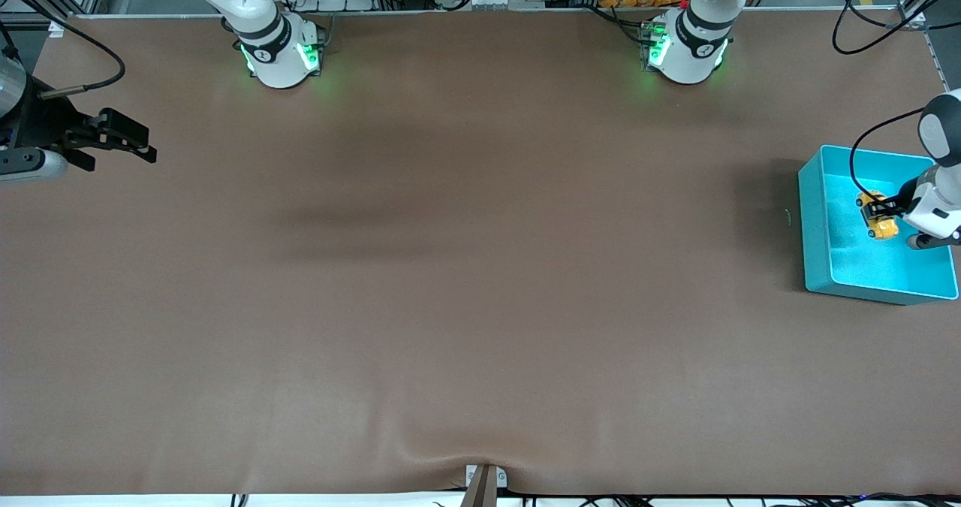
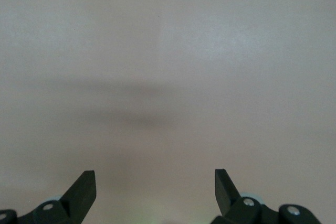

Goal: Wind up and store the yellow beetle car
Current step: 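Lift the car with the left gripper and carry it over the box, then lower the car into the teal box and open the left gripper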

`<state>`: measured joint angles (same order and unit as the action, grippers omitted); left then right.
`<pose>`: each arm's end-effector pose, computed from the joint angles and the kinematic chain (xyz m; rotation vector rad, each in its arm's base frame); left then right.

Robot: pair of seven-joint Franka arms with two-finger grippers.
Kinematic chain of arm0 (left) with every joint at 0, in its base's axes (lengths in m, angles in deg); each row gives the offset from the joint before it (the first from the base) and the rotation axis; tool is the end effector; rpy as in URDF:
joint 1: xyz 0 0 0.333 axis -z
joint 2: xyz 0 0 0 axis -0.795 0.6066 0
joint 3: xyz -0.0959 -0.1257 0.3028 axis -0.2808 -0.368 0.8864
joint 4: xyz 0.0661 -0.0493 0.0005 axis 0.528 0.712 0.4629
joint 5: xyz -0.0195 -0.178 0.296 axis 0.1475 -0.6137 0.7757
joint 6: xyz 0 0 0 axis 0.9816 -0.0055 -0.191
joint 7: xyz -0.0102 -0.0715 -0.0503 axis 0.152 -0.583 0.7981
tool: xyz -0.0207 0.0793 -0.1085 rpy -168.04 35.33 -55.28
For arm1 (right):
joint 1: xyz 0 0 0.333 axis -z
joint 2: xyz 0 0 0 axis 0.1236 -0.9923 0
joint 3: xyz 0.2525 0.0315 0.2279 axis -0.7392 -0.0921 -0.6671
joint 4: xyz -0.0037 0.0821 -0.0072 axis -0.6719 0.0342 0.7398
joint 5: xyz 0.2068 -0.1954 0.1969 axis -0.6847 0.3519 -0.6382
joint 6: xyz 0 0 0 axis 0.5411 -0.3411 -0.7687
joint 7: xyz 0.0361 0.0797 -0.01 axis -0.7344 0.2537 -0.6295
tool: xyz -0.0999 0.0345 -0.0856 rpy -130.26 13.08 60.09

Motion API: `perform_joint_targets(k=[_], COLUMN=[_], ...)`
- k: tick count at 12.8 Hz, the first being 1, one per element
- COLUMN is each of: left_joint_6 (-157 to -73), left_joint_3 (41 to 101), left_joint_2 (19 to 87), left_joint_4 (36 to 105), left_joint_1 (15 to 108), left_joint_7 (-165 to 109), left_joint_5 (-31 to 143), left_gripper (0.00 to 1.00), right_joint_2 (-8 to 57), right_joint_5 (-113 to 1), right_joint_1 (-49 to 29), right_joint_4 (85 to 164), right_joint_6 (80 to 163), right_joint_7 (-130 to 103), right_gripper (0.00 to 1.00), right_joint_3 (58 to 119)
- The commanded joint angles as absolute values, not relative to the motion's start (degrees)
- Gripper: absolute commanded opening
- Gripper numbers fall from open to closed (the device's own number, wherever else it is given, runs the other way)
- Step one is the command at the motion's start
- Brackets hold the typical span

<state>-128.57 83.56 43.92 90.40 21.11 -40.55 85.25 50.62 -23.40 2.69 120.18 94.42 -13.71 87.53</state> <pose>0.4830 0.2530 0.3118 -2.9310 -0.1551 0.2159 0.4852 0.0105 0.6086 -3.0589 -0.1423 0.0944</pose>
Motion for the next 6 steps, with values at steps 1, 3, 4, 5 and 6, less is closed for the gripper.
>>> perform_joint_targets(k=[1, 3, 4, 5, 6], left_joint_6=[-130.78, -134.81, -135.88, -136.15, -136.15], left_joint_3=[82.98, 82.98, 82.98, 82.98, 82.98], left_joint_2=[46.02, 48.22, 48.93, 49.46, 49.64], left_joint_4=[89.26, 89.17, 88.73, 88.55, 88.38], left_joint_1=[20.23, 17.42, 17.24, 17.15, 17.23], left_joint_7=[-44.33, -44.87, -44.87, -44.87, -44.87], left_joint_5=[88.59, 90.89, 91.24, 91.24, 91.24], left_gripper=[0.00, 0.00, 0.00, 0.01, 0.01], right_joint_2=[50.88, 50.70, 50.62, 50.61, 50.61], right_joint_5=[-22.97, -22.97, -22.97, -22.97, -22.97], right_joint_1=[1.56, 1.56, 1.56, 1.56, 1.48], right_joint_4=[120.65, 120.65, 120.65, 120.65, 120.65], right_joint_6=[94.83, 94.83, 94.83, 94.83, 94.83], right_joint_7=[-12.60, -12.60, -12.60, -12.60, -12.60], right_gripper=[1.00, 1.00, 1.00, 1.00, 1.00], right_joint_3=[88.20, 88.29, 88.29, 88.20, 88.29])
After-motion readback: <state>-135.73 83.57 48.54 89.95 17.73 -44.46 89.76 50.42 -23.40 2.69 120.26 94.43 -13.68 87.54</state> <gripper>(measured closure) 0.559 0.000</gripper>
